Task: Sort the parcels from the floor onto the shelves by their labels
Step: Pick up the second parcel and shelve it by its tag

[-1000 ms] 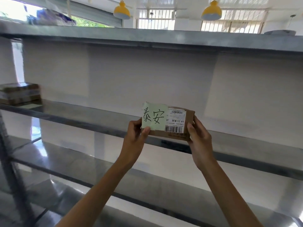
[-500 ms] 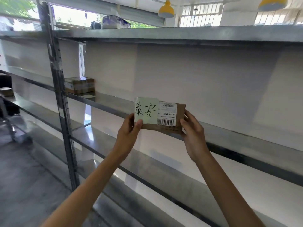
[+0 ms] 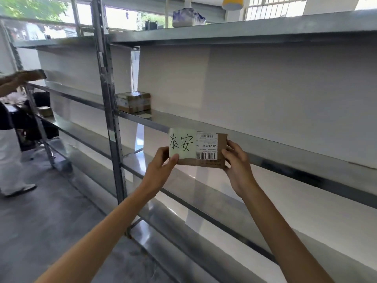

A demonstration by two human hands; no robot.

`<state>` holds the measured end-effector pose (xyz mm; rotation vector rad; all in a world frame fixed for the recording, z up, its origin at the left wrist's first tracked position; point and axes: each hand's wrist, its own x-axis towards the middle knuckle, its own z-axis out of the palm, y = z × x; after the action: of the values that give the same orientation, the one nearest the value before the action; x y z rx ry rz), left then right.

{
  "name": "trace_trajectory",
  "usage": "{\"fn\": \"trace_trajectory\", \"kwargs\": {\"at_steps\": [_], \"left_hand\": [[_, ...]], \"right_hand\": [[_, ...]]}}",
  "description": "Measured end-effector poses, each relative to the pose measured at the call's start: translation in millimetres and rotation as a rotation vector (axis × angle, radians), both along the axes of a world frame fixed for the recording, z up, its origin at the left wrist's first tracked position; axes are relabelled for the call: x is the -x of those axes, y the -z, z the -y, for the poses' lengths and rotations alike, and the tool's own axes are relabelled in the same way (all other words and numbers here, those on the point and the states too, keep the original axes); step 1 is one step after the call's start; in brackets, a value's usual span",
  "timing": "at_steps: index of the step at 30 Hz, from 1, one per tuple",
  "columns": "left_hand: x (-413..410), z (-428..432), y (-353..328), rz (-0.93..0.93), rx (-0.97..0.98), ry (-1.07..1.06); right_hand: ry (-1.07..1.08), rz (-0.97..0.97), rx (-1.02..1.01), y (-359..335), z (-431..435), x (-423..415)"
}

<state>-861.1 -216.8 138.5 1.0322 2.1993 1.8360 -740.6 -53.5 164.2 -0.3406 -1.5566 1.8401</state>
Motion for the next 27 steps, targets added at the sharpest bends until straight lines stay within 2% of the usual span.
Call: {"fn": "trace_trajectory", "kwargs": {"at_steps": [13, 27], "left_hand": [[83, 81, 31, 0.017, 0.035, -0.081], [195, 92, 51, 0.069, 0.033, -0.217]], "right_hand": [[-0.057, 0.079, 0.104, 36, 71, 98], [-0.234, 0.113, 0.114, 59, 74, 229]]}}
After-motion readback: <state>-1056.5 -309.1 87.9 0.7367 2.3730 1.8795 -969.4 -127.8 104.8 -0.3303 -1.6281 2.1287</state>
